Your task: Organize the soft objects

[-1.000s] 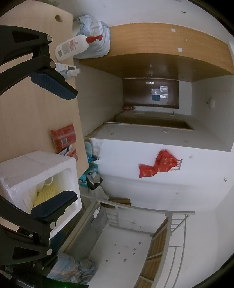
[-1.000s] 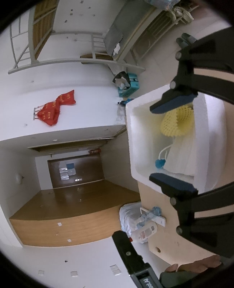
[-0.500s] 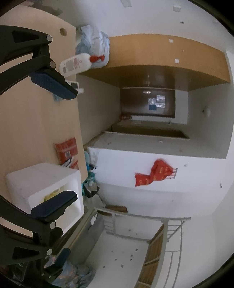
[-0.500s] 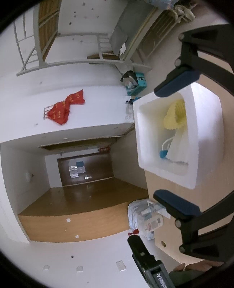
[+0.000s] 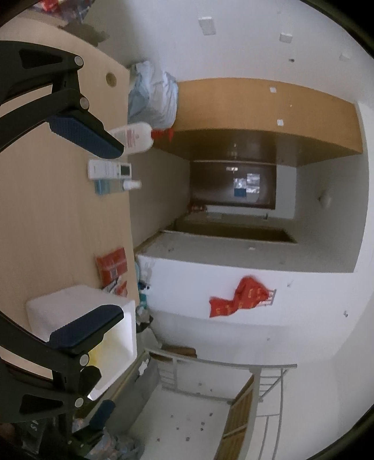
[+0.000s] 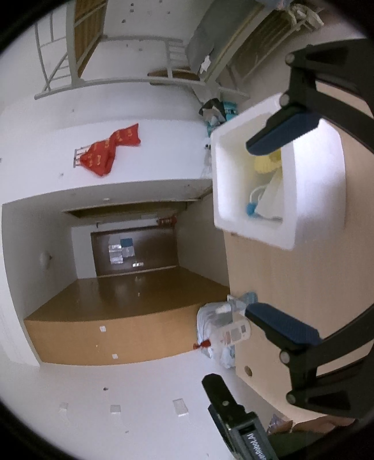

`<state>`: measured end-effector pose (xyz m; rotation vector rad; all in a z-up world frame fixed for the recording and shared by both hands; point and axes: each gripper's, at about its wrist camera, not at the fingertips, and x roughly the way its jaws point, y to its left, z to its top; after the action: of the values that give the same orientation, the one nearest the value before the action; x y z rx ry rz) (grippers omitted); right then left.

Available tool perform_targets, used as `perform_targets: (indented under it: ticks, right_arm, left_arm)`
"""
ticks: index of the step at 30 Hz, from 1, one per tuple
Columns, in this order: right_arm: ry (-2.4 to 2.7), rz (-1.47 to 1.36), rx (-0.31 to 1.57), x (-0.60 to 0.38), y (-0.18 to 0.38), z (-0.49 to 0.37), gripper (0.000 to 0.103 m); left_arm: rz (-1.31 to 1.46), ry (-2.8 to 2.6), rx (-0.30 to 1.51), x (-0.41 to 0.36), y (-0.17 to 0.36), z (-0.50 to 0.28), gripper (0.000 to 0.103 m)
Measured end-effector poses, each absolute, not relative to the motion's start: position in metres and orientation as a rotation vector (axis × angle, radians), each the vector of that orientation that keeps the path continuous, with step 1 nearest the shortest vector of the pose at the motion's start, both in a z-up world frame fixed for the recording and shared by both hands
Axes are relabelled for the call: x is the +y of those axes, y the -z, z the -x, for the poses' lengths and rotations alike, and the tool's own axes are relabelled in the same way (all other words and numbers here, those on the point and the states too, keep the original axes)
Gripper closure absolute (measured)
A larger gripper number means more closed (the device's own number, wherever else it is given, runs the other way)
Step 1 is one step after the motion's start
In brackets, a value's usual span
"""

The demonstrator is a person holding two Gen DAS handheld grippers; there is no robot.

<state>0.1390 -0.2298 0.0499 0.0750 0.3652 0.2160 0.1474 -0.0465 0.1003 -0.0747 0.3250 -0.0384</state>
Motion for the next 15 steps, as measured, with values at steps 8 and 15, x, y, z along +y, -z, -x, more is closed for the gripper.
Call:
perform_targets:
  ticks: [8, 15]
  right_arm:
    - [-0.336, -0.036, 0.353, -0.176, -0.052, -0.133, 0.0]
    - [-0.415, -0.018, 0.359, -0.136, -0.05, -0.129, 0.0]
  left_arm:
    - [0.087, -0.09, 0.299, 0.004, -0.1, -0.111, 0.001]
    - [0.094, -0.18, 0.303, 0.049, -0.094, -0.089, 0.0]
